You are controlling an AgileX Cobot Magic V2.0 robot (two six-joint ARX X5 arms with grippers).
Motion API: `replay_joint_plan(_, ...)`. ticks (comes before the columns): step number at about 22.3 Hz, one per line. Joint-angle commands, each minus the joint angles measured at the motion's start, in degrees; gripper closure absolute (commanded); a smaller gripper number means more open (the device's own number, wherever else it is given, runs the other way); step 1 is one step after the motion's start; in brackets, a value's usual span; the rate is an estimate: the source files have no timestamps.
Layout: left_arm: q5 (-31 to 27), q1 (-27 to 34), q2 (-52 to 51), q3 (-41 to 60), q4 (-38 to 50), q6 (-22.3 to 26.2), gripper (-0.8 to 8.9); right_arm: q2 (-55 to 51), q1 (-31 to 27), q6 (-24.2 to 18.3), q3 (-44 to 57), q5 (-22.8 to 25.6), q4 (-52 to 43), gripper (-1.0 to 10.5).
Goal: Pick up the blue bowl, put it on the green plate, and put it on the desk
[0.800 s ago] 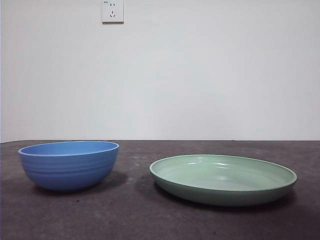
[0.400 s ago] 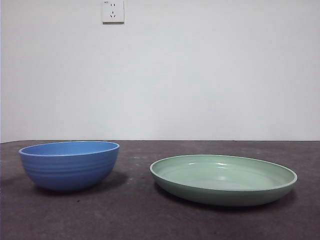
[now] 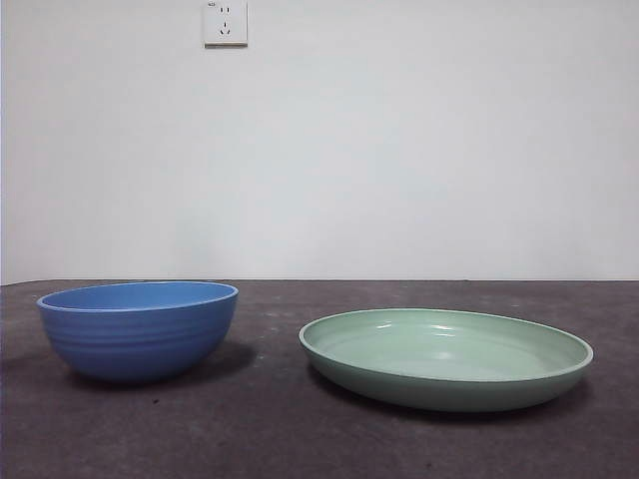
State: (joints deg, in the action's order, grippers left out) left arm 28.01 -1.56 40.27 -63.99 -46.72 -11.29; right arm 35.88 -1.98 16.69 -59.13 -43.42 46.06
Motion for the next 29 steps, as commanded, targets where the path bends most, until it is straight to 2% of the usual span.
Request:
replay_joint_plan(1, 0.6, -1.6, 1.7, -3.0, -3.7, 5.3, 7.95, 2.1, 0.0, -3.2, -1.1, -0.4, 3.1, 9.3)
replay_joint_plan(6, 0.6, -3.8, 2.0, -3.1, -8.4, 6.9, 7.85, 3.4, 0.0, -7.4, -1.1, 1.0, 8.8, 9.3)
replay_joint_plan(9, 0.5, -3.9, 2.0, -3.1, -10.6, 7.5, 7.6, 3.3, 0.0, -8.9, -1.1, 5.4, 11.2, 9.3)
replay_joint_plan(11, 0.5, -3.9, 2.0, -3.0, -10.8, 7.5, 7.06, 3.3, 0.0, -9.6, -1.1, 7.7, 12.5, 9.3)
replay_joint_plan(14, 0.5, -3.9, 2.0, -3.1, -10.8, 7.5, 6.14, 3.3, 0.0, -10.8, -1.1, 8.5, 14.1, 9.3)
replay_joint_plan(16, 0.5, -3.9, 2.0, -3.1, -10.8, 7.5, 5.53, 3.4, 0.0, -11.7, -1.1, 8.5, 14.5, 8.7)
replay_joint_plan(17, 0.5, -3.9, 2.0, -3.0, -10.8, 7.5, 5.14, 3.4, 0.1, -11.7, -1.1, 8.5, 14.5, 7.8)
replay_joint_plan(21, 0.5, -4.0, 2.0, -3.1, -10.7, 7.4, 2.55, 3.4, 0.1, -11.6, -1.1, 8.5, 14.5, 4.3)
replay_joint_plan(23, 0.5, -4.0, 2.0, -3.1, -10.5, 7.5, 1.82, 3.4, 0.3, -11.6, -1.1, 8.6, 14.5, 3.8)
replay_joint_plan(26, 0.5, -4.0, 2.1, -3.0, -10.2, 7.6, 1.82, 3.4, 0.8, -12.2, -1.1, 8.5, 14.3, 3.8)
replay_joint_plan(29, 0.5, -4.0, 2.2, -3.0, -10.3, 9.7, 1.85, 3.3, 0.8, -12.5, -1.1, 8.5, 13.6, 3.8)
